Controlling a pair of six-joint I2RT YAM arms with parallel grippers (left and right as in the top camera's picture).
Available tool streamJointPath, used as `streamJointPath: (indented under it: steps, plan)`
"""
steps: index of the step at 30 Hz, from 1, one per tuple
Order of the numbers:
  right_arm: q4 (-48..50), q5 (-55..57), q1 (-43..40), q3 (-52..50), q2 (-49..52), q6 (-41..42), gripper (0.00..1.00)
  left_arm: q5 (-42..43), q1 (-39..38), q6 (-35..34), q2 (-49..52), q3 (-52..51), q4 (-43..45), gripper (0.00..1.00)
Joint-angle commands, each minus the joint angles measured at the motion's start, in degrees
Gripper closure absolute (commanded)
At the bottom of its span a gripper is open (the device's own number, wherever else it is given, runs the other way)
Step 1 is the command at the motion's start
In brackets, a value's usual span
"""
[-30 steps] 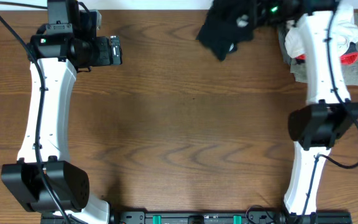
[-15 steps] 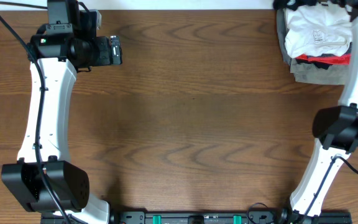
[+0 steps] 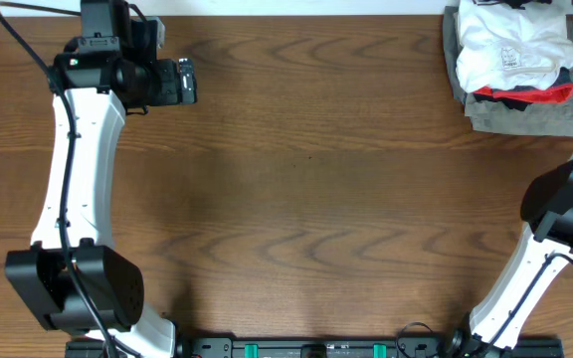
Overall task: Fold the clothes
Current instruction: 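Lift the bundle with the right gripper and carry it to the clothes stack, then lower the bundle onto the top of the stack and open the right gripper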
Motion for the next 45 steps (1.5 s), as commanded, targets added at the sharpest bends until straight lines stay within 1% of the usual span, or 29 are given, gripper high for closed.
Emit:
streamJointPath:
  steps: [1,5,9,11,16,21,22,24,25,26,28,31,33,34,36,37,39,40,41,45]
  plan:
    - [3.15,-8.0,-0.61,-4.35,-2.23,0.61,0.99,-0.7,0.26,0.94,0.79,-0.35,0.09,0.02]
    - [4.37,-9.79,-0.61,-7.96,-2.23,0.55,0.99,-0.7,0.26,0.94,0.98,-0.35,0.31,0.02]
    - [0.87,-9.73,-0.83,-8.26,-2.32,0.61,0.99,-0.7,0.26,0.94,1.05,-0.35,0.39,0.02]
    - [-2.51,-9.09,-1.42,-8.26,-2.62,0.76,0.99,-0.7,0.26,0.94,1.05,-0.35,0.52,0.02]
    - [-15.37,-2.82,-3.89,-8.26,-3.37,1.18,0.99,-0.7,0.26,0.94,1.05,-0.35,0.79,0.02]
    - [-24.5,4.11,-6.67,-8.26,-3.39,-3.06,0.99,-0.68,0.26,0.94,1.05,-0.35,1.53,0.02]
    - [-25.18,4.63,-7.02,-8.26,-3.39,-4.44,0.94,-0.68,0.26,0.94,1.05,-0.35,1.73,0.02]
    - [-26.67,5.77,-7.58,-8.26,-3.39,-7.26,0.76,-0.68,0.26,0.94,1.05,-0.35,2.12,0.02]
    - [-27.02,6.29,-7.69,-8.26,-3.39,-7.85,0.64,-0.68,0.26,0.92,1.05,-0.35,2.29,0.02]
    - [-27.3,6.8,-7.74,-8.26,-3.39,-9.22,0.55,-0.68,0.26,0.92,1.05,-0.35,2.54,0.02]
    - [-27.3,6.8,-7.72,-8.26,-3.43,-12.11,0.44,-0.68,0.24,0.92,1.05,-0.35,2.91,0.02]
    - [-26.93,6.73,-7.78,-8.04,-4.22,-16.24,0.41,-0.68,0.26,0.92,1.05,-0.35,2.95,0.02]
    - [-26.43,6.45,-7.76,-7.74,-5.2,-19.19,0.42,-0.68,0.26,0.94,1.05,-0.35,2.93,0.02]
    - [-26.25,6.34,-7.76,-7.43,-5.99,-20.94,0.45,-0.68,0.26,0.94,1.05,-0.35,2.95,0.02]
    - [-25.97,6.29,-7.65,-6.8,-8.04,-24.3,0.49,-0.68,0.26,0.94,1.05,-0.35,2.95,0.02]
    - [-25.73,6.1,-7.61,-6.78,-9.11,-25.9,0.54,-0.68,0.26,0.94,1.07,-0.35,2.95,0.02]
    - [-25.18,6.12,-7.48,-6.78,-11.69,-28.44,0.72,-0.68,0.26,0.94,1.07,-0.35,2.91,0.02]
    - [-24.98,6.14,-7.28,-6.78,-12.72,-29.22,0.95,-0.68,0.26,0.92,1.05,-0.35,2.91,0.02]
    - [-24.57,6.14,-6.88,-6.78,-13.7,-29.81,0.99,-0.68,0.26,0.94,1.05,-0.35,2.91,0.02]
    - [-21.27,6.19,-4.2,-6.8,-14.62,-34.36,0.99,-0.68,0.26,0.94,1.07,-0.35,3.08,0.02]
